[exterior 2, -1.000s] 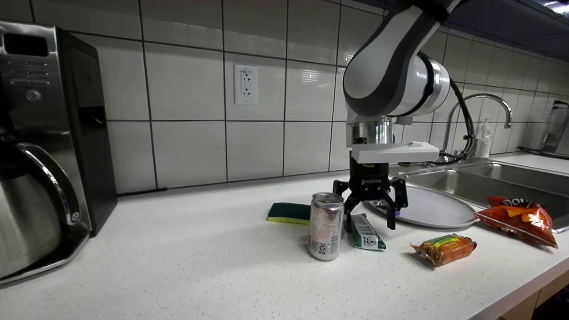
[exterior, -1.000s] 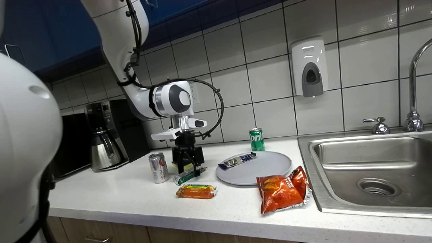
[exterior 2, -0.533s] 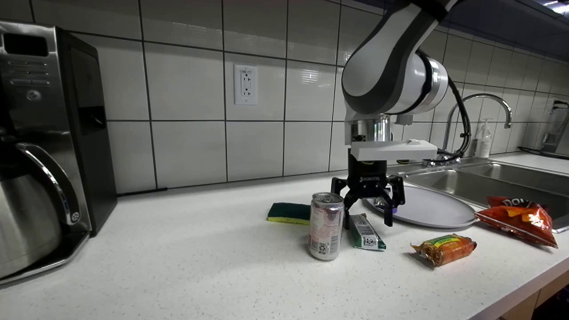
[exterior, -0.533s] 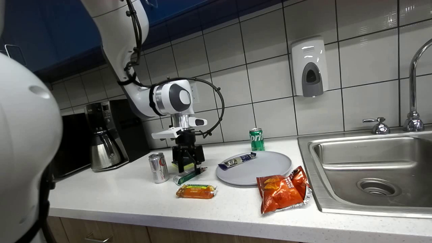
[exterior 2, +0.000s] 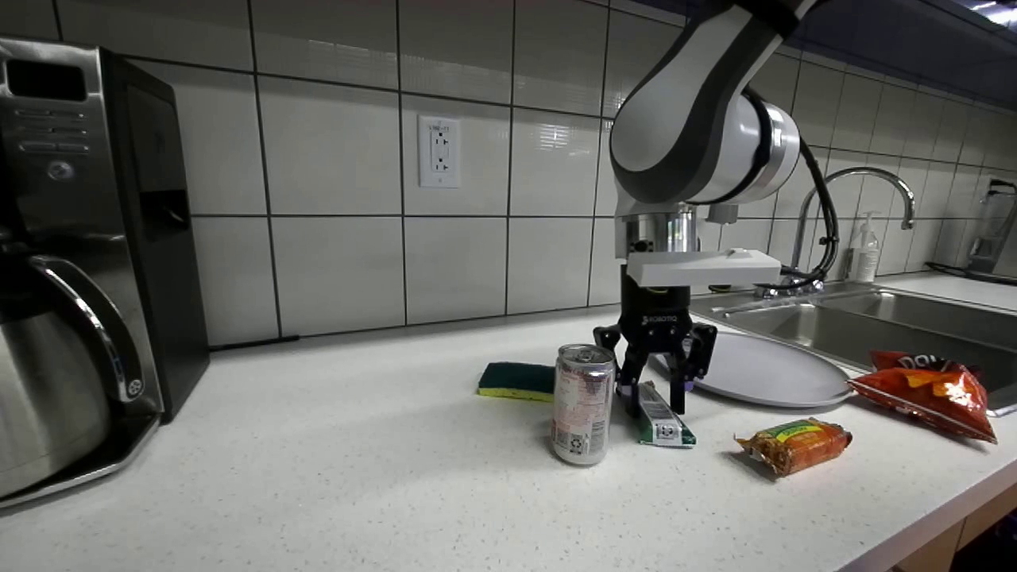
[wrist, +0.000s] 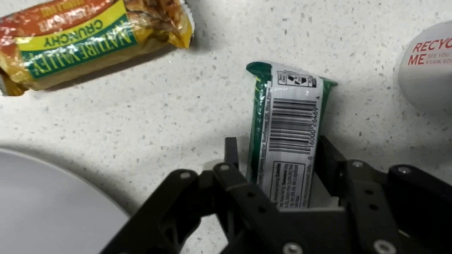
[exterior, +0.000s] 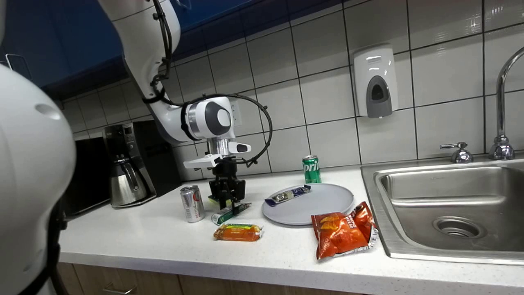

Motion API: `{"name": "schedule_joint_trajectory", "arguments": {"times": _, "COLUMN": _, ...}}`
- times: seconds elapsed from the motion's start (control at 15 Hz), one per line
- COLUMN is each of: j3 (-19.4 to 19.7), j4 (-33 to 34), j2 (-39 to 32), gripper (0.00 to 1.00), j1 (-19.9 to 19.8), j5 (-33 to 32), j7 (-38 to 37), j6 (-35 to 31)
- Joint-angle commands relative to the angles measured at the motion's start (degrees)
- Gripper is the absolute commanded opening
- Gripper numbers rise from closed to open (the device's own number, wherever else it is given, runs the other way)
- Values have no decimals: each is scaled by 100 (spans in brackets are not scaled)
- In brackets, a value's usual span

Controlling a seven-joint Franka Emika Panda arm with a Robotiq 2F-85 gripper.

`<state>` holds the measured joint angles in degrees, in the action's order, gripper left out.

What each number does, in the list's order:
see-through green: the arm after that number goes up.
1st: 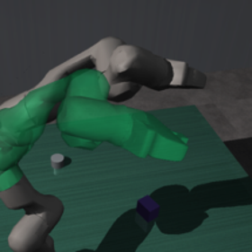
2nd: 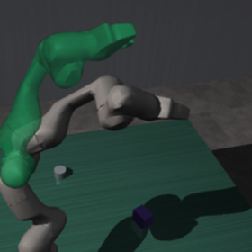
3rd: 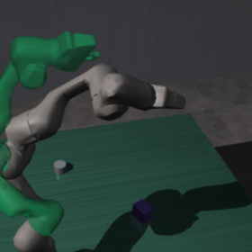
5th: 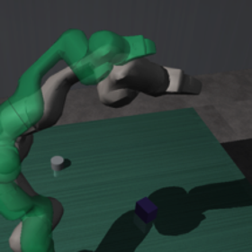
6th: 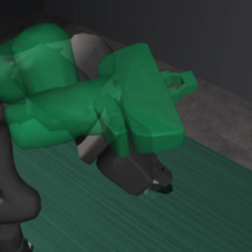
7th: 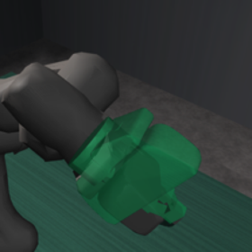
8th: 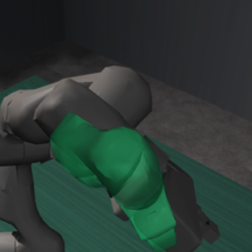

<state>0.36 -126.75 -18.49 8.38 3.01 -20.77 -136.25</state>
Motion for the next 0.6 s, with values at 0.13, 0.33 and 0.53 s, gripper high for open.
{"name": "schedule_joint_trajectory", "arguments": {"times": 0.13, "j3": -58, "j4": 87, "j2": 42, "gripper": 16, "j1": -34, "j5": -92, "j7": 68, "j6": 126}}
{"name": "schedule_joint_trajectory", "arguments": {"times": 0.33, "j3": -19, "j4": 117, "j2": 138, "gripper": 16, "j1": -44, "j5": -133, "j7": 24, "j6": 156}}
{"name": "schedule_joint_trajectory", "arguments": {"times": 0.53, "j3": 20, "j4": 152, "j2": 296, "gripper": 16, "j1": -60, "j5": -143, "j7": -24, "j6": 172}}
